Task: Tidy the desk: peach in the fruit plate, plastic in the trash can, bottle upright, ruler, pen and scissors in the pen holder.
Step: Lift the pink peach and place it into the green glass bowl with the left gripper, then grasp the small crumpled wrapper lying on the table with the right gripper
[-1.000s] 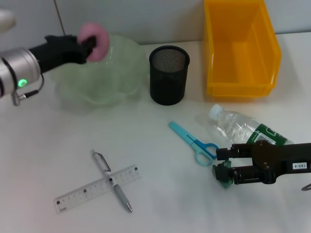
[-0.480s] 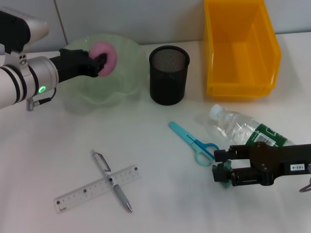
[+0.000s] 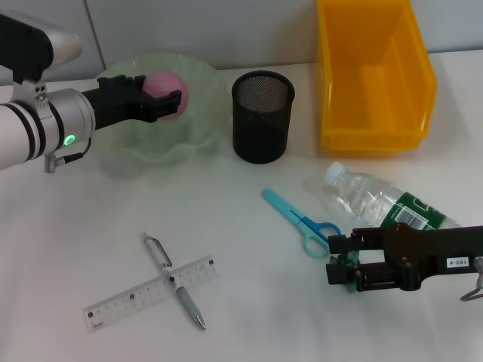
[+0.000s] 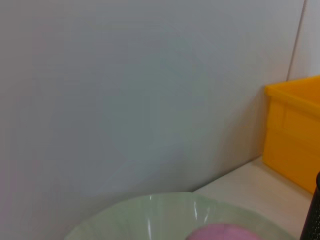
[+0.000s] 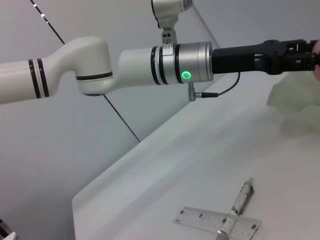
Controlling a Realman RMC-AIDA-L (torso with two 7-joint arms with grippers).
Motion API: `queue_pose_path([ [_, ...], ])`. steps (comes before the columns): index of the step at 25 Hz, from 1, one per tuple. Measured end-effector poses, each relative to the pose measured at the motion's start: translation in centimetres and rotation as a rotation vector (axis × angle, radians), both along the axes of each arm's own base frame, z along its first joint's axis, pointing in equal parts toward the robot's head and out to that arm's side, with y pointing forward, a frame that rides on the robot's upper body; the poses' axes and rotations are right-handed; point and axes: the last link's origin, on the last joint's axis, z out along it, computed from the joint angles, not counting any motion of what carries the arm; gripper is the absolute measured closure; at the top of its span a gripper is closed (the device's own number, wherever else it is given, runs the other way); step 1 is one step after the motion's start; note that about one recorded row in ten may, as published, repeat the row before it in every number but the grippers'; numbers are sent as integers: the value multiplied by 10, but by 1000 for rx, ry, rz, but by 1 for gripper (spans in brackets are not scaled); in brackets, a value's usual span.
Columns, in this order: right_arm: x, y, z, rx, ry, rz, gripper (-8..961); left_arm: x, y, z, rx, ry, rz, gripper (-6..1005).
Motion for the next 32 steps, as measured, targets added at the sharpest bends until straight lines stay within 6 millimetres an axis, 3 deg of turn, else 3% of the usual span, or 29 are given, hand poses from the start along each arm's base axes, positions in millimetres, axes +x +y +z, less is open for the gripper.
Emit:
queue_pose_path([
  [5, -1, 0, -1, -2, 3, 1, 240, 1, 1, 2, 7, -7, -1, 361],
  [6, -1, 0, -1, -2, 3, 1, 240, 1, 1, 2, 7, -8, -1, 190],
  [18, 0, -1, -1, -3, 5, 1, 242, 9, -6, 7, -54, -93, -26, 194],
  [23, 1, -2, 0, -4, 4, -1, 241, 23, -41, 23, -269, -296, -111, 194],
  [28, 0, -2, 3, -7, 3, 4, 241, 21, -76, 37, -448, -415, -181, 194],
  [32, -2, 2, 10, -7, -3, 27, 241, 8, -102, 37, -532, -449, -199, 194],
])
